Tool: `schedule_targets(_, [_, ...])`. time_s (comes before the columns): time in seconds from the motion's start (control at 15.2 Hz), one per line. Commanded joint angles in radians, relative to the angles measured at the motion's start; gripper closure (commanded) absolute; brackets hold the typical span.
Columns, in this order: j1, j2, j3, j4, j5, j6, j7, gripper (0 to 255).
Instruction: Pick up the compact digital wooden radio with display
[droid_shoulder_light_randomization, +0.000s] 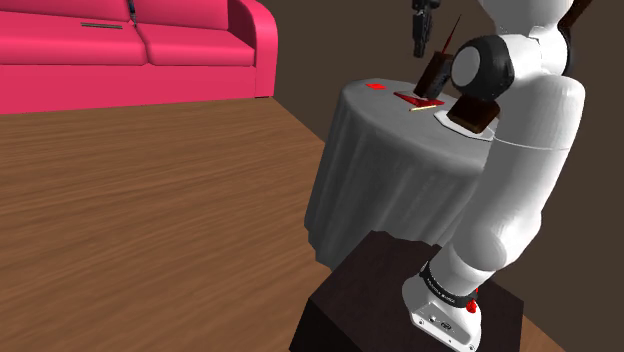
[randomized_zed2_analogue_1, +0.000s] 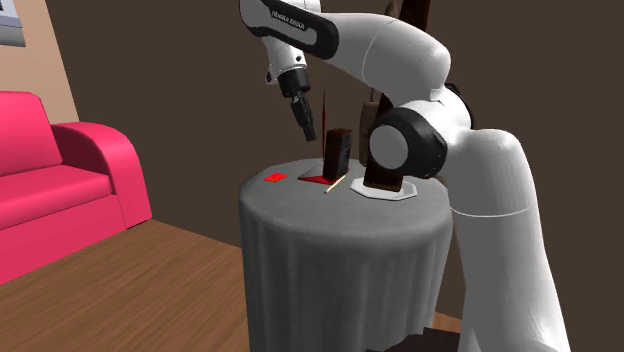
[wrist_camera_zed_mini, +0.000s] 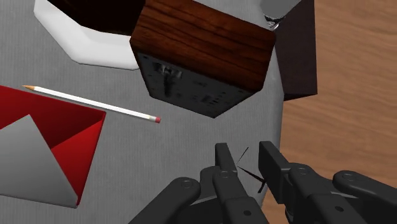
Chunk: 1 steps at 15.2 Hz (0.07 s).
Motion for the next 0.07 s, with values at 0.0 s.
schedule_targets(0.0, [-0.009,0.017,-0.001,0.036,0.007,-0.019,-0.004,255])
